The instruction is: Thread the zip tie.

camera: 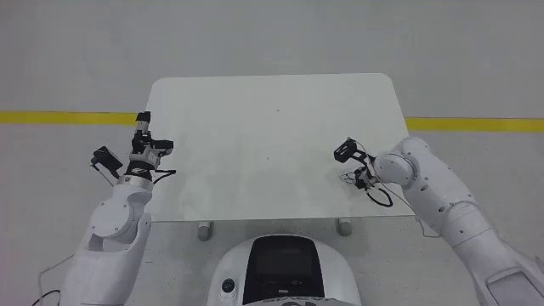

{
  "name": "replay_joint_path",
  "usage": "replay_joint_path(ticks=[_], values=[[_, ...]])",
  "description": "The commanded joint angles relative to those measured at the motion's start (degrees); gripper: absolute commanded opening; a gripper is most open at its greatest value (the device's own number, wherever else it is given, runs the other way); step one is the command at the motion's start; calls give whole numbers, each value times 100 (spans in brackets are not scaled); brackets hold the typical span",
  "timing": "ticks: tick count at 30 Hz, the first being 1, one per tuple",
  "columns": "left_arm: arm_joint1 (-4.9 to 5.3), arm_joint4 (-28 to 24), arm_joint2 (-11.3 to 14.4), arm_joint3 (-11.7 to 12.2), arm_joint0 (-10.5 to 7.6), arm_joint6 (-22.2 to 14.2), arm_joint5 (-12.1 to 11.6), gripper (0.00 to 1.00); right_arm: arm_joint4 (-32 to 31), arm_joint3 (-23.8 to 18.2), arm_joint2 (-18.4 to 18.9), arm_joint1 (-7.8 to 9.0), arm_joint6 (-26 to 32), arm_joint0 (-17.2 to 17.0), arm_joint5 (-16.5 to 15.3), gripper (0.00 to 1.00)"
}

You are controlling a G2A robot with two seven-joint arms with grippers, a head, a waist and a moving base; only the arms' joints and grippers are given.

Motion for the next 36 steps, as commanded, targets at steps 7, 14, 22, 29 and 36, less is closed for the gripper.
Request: replay_joint_path(ticks=[7,14,22,29,36], values=[[0,0,0,0,0,0,0,100,-66,159,-129,-33,-77,98,0,20],[0,0,0,0,0,0,0,100,-116,240,-215,-48,-92,154,0,16],[0,0,0,0,0,0,0,100,-138,298,-292,-62,-99,204,0,12],[0,0,0,0,0,0,0,100,-142,353,-370,-76,-99,249,0,11],[0,0,0,0,0,0,0,100,-161,429,-413,-103,-163,294,22,12]])
